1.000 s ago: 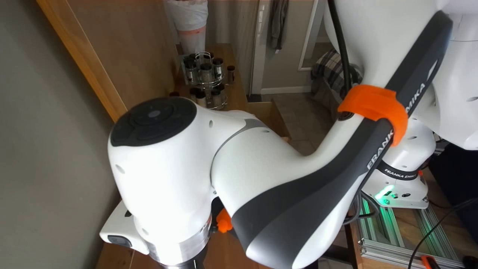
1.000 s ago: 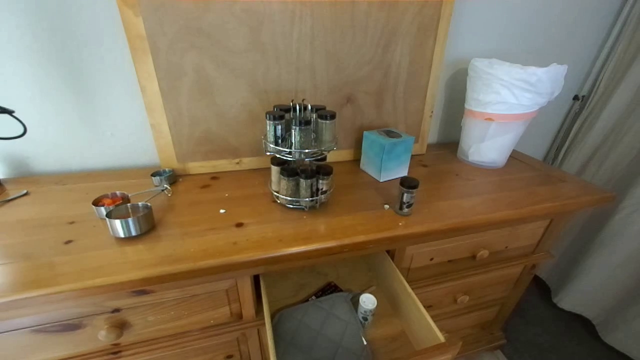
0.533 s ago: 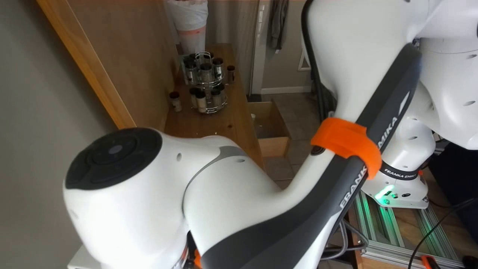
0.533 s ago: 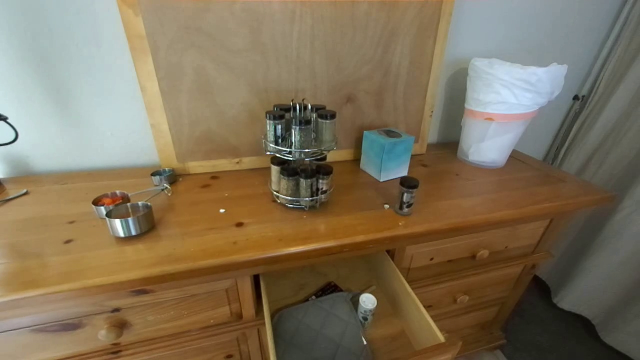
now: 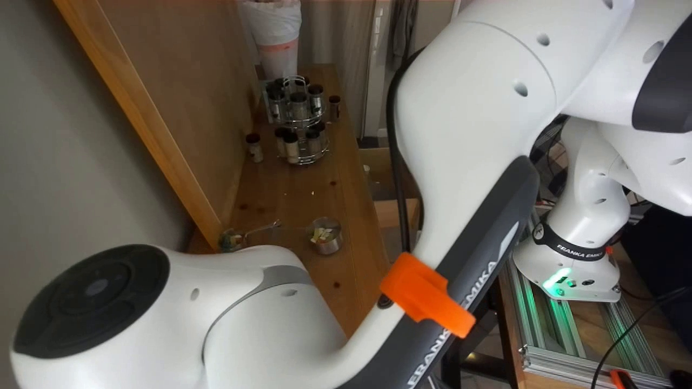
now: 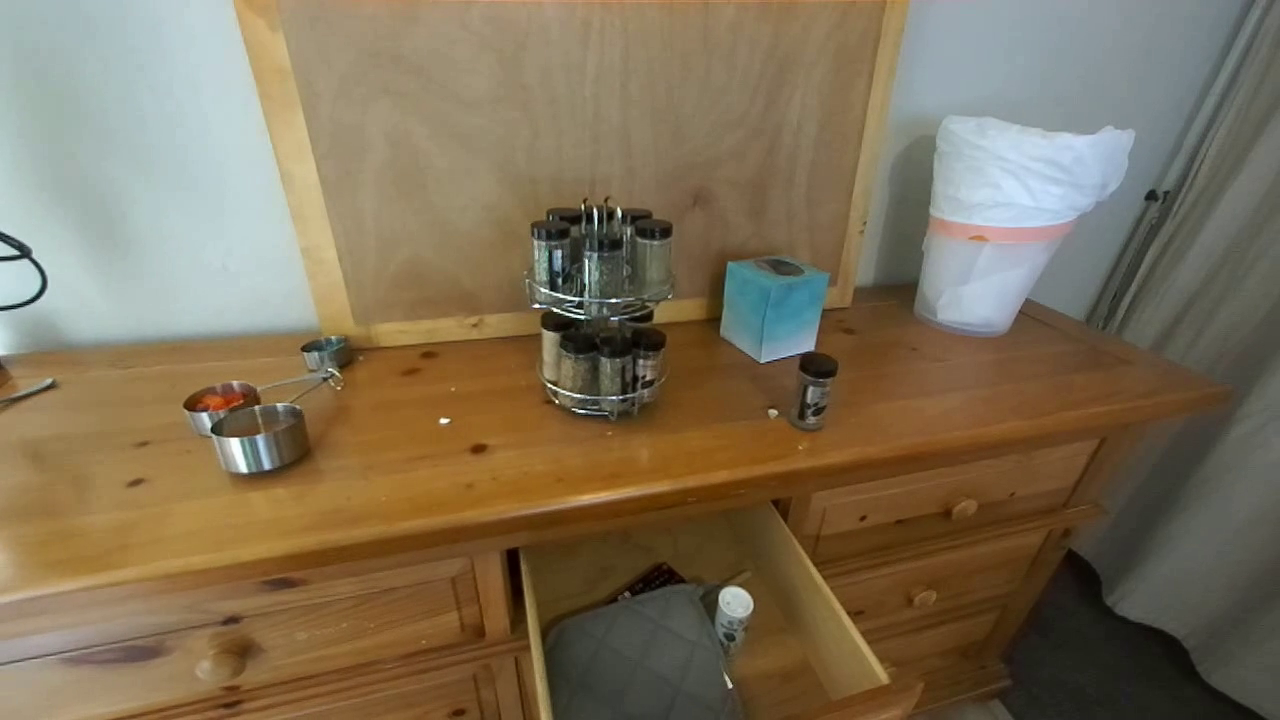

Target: Pick up the black round object and place it in the measuring cup to the right

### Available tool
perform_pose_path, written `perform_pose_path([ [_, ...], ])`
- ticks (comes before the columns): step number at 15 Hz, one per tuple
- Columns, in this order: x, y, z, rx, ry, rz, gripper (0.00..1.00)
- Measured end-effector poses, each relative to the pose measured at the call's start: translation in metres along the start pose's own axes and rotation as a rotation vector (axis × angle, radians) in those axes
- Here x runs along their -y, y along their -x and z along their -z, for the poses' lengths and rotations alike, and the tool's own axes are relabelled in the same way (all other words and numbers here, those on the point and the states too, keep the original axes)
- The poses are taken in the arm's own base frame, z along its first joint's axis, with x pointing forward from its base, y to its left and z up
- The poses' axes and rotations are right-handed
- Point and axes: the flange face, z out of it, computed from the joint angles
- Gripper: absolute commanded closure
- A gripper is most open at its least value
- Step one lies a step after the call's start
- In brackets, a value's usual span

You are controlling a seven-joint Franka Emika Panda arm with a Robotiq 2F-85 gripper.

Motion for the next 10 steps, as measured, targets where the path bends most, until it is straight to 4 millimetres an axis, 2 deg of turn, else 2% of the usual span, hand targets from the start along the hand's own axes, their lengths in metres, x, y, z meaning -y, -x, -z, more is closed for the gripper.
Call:
perform_pose_path([
  [5,0.002,-0.031,-0.018,-0.061,0.028,-0.046,0.00],
  [10,0.013,-0.050,-0.049,-0.102,0.064,-0.017,0.00],
])
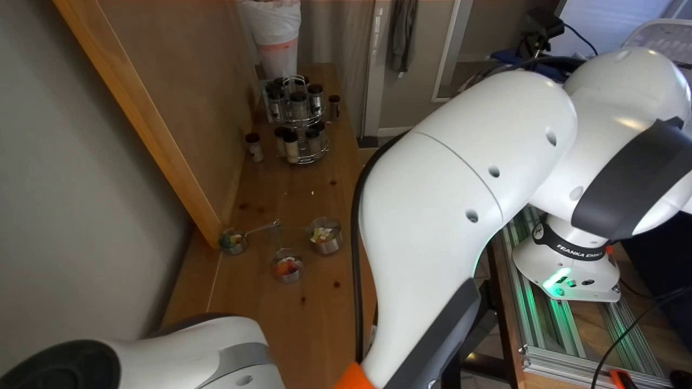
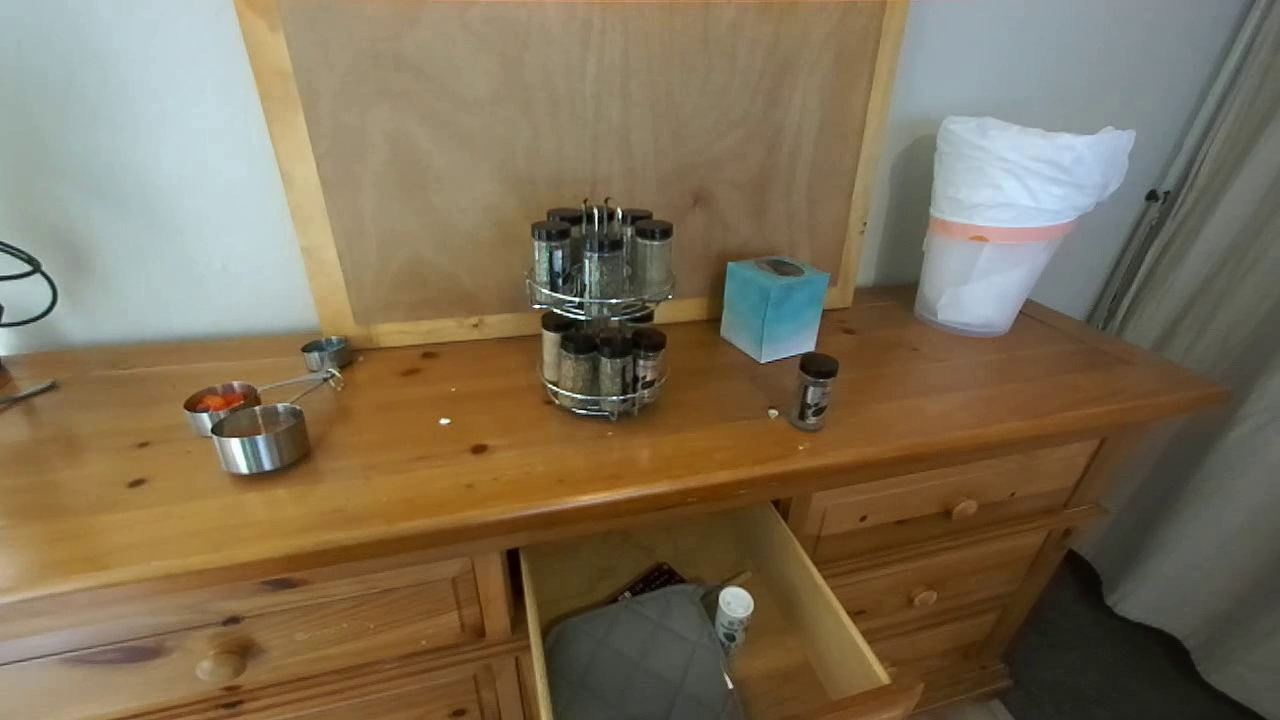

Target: Pick up the black round object and place it in the measuring cup to the right

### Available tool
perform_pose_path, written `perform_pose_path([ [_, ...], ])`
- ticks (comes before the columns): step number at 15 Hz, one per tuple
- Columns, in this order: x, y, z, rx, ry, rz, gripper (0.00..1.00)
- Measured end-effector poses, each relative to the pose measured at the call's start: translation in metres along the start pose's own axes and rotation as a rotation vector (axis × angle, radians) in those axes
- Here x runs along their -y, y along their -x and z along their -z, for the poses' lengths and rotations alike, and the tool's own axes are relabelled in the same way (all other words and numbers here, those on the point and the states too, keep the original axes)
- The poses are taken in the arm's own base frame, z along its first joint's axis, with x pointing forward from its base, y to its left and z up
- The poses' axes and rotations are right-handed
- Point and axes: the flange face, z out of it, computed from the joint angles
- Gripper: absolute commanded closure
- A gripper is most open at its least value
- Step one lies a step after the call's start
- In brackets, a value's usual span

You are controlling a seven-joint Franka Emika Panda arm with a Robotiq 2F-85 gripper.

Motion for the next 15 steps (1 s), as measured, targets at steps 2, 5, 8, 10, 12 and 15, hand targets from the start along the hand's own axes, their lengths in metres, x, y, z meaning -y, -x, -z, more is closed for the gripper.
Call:
perform_pose_path([
  [2,0.001,-0.004,-0.010,-0.019,0.031,0.021,0.00],
  [5,0.001,-0.008,-0.019,-0.041,0.058,0.034,0.00],
  [8,-0.001,-0.014,-0.023,-0.065,0.068,0.034,0.34],
  [10,-0.003,-0.017,-0.024,-0.078,0.070,0.034,0.50],
  [12,-0.003,-0.018,-0.025,-0.080,0.071,0.034,0.62],
  [15,-0.002,-0.019,-0.024,-0.057,0.071,0.036,0.75],
])
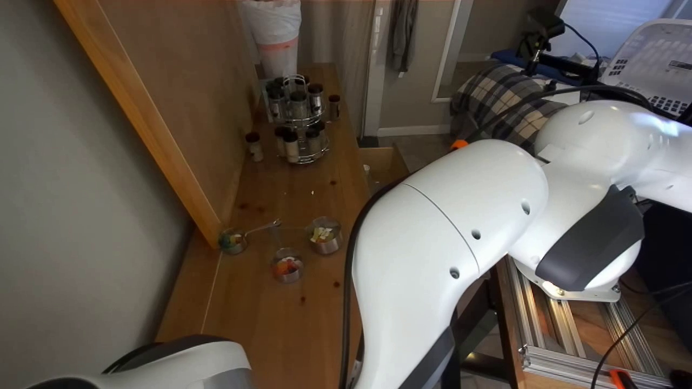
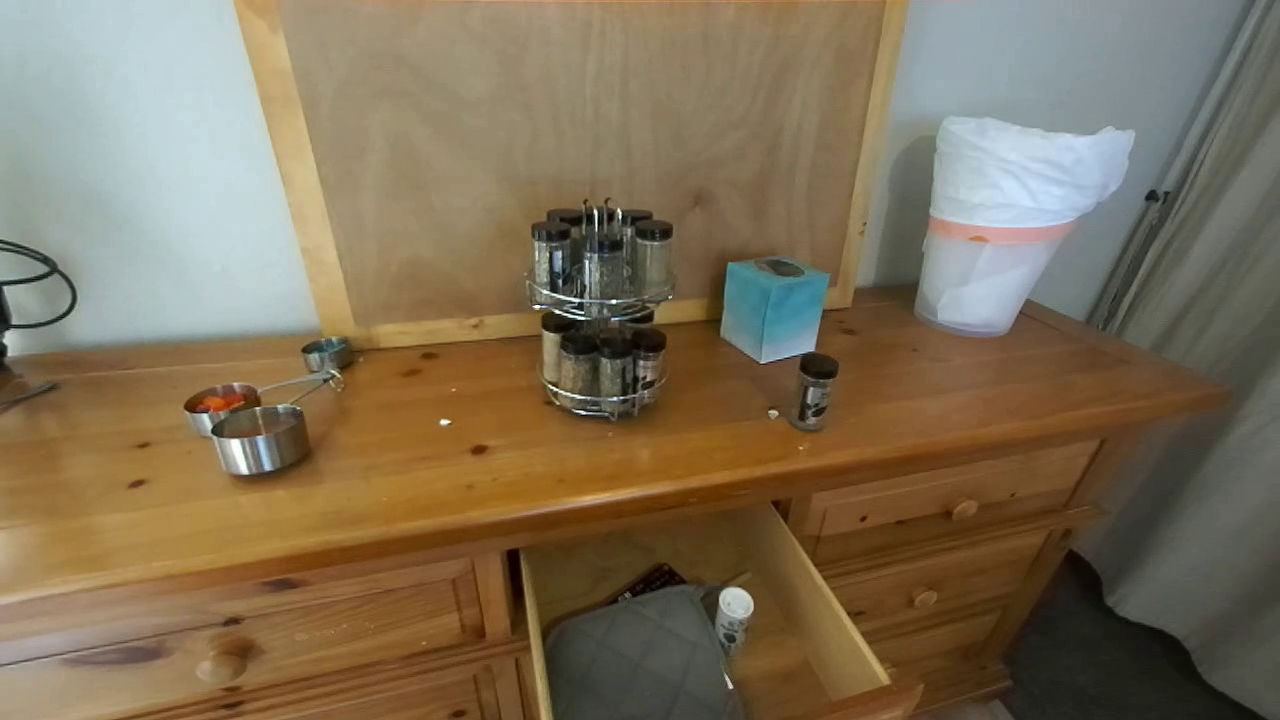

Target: Pick up the black round object and place it in the measuring cup to the right

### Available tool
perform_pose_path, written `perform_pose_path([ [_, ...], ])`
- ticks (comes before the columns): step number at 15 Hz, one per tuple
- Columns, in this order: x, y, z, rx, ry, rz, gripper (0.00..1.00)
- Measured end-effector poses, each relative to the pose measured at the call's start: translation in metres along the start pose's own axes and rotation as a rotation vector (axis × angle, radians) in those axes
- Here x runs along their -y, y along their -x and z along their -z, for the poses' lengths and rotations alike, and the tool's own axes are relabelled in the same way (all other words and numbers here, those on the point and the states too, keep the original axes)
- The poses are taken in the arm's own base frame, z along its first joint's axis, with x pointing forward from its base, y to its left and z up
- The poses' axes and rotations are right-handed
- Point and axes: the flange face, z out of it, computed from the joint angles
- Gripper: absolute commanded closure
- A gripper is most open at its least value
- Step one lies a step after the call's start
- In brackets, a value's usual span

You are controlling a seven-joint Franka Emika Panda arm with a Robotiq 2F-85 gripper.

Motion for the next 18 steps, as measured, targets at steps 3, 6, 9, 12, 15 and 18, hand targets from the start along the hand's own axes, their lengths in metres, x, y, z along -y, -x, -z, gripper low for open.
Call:
perform_pose_path([
  [3,0.002,0.000,0.005,0.044,-0.002,0.005,0.78],
  [6,0.003,0.002,0.018,0.132,-0.001,0.002,0.78],
  [9,0.000,-0.001,0.051,0.216,0.011,-0.002,0.78],
  [12,-0.007,-0.007,0.095,0.275,0.028,-0.029,0.78],
  [15,-0.023,-0.013,0.134,0.291,0.042,-0.073,0.78],
  [18,-0.049,-0.015,0.157,0.285,0.056,-0.133,0.78],
])
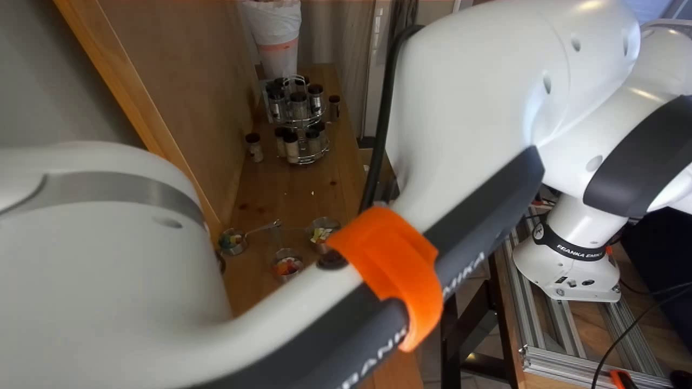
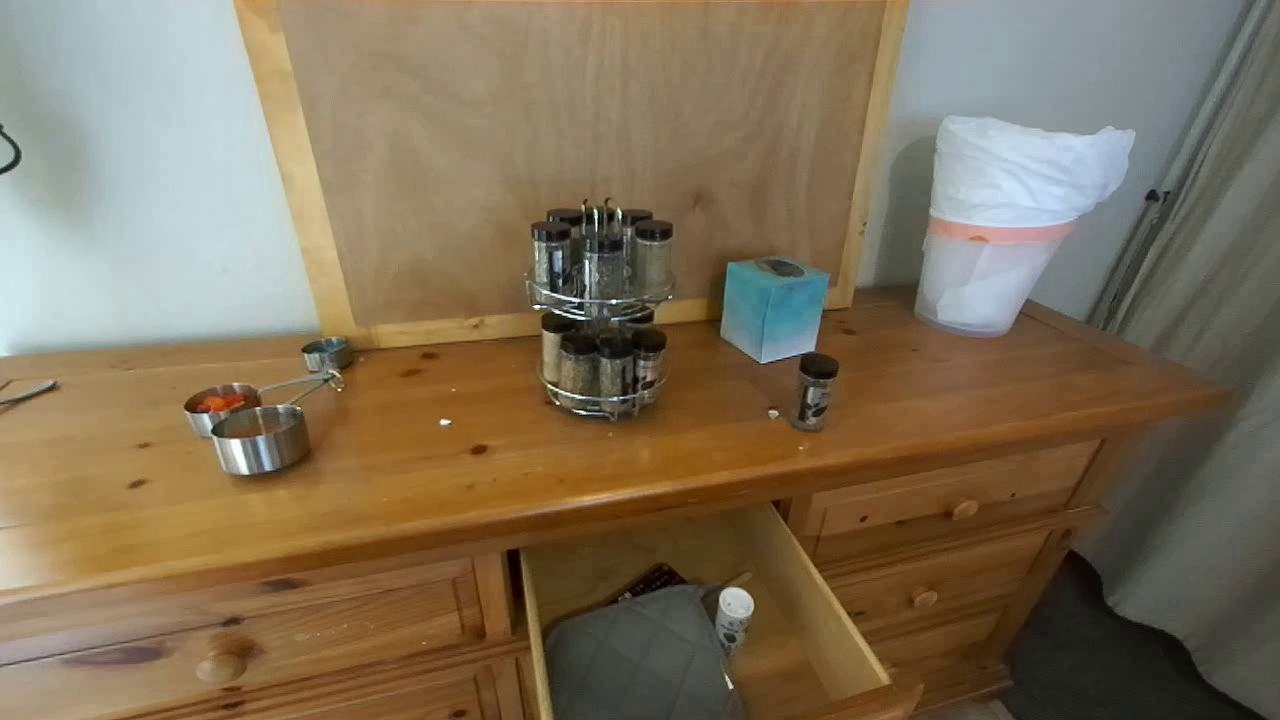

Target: Pick up the black round object and place it in the measuring cup to the right

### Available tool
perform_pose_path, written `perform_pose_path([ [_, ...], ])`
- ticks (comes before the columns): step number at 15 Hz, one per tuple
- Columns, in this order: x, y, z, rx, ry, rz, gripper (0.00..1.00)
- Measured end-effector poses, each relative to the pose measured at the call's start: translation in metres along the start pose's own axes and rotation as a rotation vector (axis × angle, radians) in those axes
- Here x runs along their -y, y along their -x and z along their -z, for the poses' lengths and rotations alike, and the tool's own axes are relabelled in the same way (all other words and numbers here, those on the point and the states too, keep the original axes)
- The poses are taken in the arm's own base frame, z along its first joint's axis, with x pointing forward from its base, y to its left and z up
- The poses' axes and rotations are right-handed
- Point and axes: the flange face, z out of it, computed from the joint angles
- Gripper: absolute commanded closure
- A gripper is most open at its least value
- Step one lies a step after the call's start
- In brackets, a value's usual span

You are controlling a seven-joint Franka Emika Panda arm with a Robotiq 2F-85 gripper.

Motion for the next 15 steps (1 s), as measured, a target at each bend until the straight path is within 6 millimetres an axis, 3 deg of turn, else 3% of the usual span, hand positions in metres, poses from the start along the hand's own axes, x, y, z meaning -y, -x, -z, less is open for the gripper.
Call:
perform_pose_path([
  [6,-0.053,0.008,-0.001,-0.035,0.004,-0.076,0.78],
  [15,-0.098,0.042,0.014,-0.182,0.019,-0.111,0.78],
])
